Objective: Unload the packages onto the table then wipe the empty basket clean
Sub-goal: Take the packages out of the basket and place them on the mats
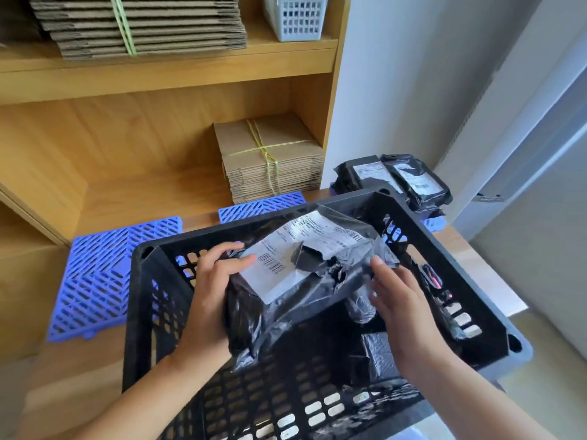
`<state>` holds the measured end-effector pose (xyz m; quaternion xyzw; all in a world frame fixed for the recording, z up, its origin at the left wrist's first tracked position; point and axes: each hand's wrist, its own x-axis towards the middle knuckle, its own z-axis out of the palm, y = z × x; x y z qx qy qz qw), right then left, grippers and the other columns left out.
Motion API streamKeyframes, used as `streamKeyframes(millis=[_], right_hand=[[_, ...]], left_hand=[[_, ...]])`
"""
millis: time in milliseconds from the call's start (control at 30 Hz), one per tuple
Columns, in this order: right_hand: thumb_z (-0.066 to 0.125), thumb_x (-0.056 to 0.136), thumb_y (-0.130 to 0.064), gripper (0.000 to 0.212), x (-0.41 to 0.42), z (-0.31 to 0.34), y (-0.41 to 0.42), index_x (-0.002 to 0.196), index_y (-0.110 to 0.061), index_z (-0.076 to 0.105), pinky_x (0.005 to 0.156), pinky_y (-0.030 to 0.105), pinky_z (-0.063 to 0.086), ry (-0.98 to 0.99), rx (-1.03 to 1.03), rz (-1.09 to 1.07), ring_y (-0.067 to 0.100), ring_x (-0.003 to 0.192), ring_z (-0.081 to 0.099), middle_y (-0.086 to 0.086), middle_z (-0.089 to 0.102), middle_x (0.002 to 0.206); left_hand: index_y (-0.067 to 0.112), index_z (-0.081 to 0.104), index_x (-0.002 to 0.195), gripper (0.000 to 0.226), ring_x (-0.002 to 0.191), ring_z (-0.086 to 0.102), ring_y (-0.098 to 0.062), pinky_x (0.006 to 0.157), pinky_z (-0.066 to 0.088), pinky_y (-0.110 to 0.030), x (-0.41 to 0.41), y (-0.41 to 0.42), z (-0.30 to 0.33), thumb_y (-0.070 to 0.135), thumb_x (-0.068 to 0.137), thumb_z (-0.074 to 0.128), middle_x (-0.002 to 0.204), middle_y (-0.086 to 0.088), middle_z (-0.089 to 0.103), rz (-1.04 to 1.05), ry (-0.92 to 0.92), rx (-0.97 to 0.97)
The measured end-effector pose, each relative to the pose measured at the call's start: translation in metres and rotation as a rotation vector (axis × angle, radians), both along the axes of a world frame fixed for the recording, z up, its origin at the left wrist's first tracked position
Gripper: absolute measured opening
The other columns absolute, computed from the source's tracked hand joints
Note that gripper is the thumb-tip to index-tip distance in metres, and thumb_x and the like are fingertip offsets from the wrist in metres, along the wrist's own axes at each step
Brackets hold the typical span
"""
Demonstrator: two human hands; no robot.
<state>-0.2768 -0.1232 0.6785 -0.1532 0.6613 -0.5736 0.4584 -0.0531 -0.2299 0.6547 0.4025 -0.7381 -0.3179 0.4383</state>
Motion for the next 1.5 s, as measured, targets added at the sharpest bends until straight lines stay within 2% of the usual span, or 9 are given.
streamKeyframes(millis=[100,400,533,733,833,900,1167,1367,1500], right_hand=[[0.084,0.045,-0.072,0.117,0.004,0.004,0.001,0.145,-0.027,0.041,0.104,0.047,0.048,-0.143,0.002,0.026,0.022,0.111,0.067,0.003,0.060,0.129],[0.062,0.090,-0.026,0.034,-0.012,0.038,-0.020,0.117,-0.006,0.068,0.095,0.049,0.053,-0.454,-0.057,0.053,0.038,0.107,0.066,0.017,0.071,0.115],[0.058,0.088,-0.018,0.025,-0.027,0.043,-0.024,0.109,-0.007,0.068,0.084,0.041,0.054,-0.412,-0.099,0.045,0.031,0.095,0.067,0.014,0.074,0.106],[0.058,0.085,-0.021,0.030,-0.052,0.044,-0.039,0.111,-0.009,0.069,0.108,0.054,0.039,-0.294,-0.123,0.102,0.031,0.094,0.066,0.014,0.073,0.106],[0.058,0.085,-0.020,0.026,-0.063,0.050,-0.055,0.102,-0.007,0.073,0.108,0.054,0.042,-0.259,-0.087,0.219,0.034,0.092,0.066,0.017,0.073,0.105],[0.058,0.087,-0.020,0.025,-0.065,0.056,-0.071,0.092,-0.008,0.078,0.104,0.052,0.047,-0.240,-0.027,0.349,0.035,0.094,0.067,0.018,0.073,0.107],[0.060,0.091,-0.038,0.041,-0.043,0.058,-0.169,0.118,-0.008,0.070,0.101,0.047,0.050,-0.137,-0.018,0.599,0.032,0.109,0.068,0.014,0.072,0.115],[0.054,0.093,-0.039,0.032,-0.022,0.014,-0.237,0.080,-0.012,0.066,0.085,0.042,0.053,0.484,-0.043,0.325,0.030,0.089,0.066,0.007,0.071,0.081],[0.054,0.088,-0.024,0.015,-0.005,-0.009,-0.258,0.080,-0.017,0.065,0.066,0.030,0.045,0.933,0.097,0.659,0.029,0.078,0.062,0.007,0.068,0.079]], left_hand=[[0.014,0.059,0.117,0.047,0.132,0.037,-0.010,0.113,0.025,-0.020,-0.010,0.008,-0.002,0.019,0.076,0.080,0.137,-0.005,0.040,-0.073,-0.092,-0.201],[0.022,0.051,0.128,0.044,0.145,0.018,-0.005,0.114,0.021,-0.012,-0.039,0.001,0.010,0.028,0.088,0.067,0.146,-0.018,0.028,-0.226,-0.160,-0.373],[0.042,0.033,0.143,0.100,0.147,0.020,-0.011,0.116,0.017,-0.013,-0.043,-0.014,0.011,-0.012,0.071,0.078,0.155,-0.004,0.017,-0.167,-0.232,-0.290],[0.047,0.042,0.136,0.079,0.096,0.069,-0.014,0.072,0.054,-0.022,-0.052,-0.029,0.033,-0.015,0.090,0.057,0.114,0.003,0.069,-0.088,0.249,0.390],[0.029,0.062,0.125,0.026,0.115,0.064,-0.030,0.091,0.053,-0.042,-0.059,-0.044,0.050,0.031,0.100,0.053,0.111,0.000,0.073,-0.163,0.219,0.933],[0.024,0.068,0.124,0.045,0.116,0.065,-0.031,0.102,0.047,-0.047,-0.060,-0.049,0.061,0.053,0.093,0.053,0.119,-0.007,0.072,-0.274,0.183,1.202],[0.014,0.073,0.113,0.037,0.103,0.071,-0.030,0.096,0.051,-0.045,-0.039,-0.096,0.076,0.026,0.078,0.074,0.112,-0.012,0.074,-0.183,0.157,1.072],[0.017,0.070,0.118,0.052,0.102,0.072,-0.027,0.090,0.054,-0.040,-0.004,-0.157,0.080,0.040,0.071,0.073,0.113,-0.010,0.074,-0.028,0.212,1.009],[0.019,0.071,0.112,0.044,0.088,0.075,-0.021,0.075,0.059,-0.034,0.016,-0.202,0.067,0.042,0.075,0.073,0.107,-0.007,0.076,0.026,0.161,1.028]])
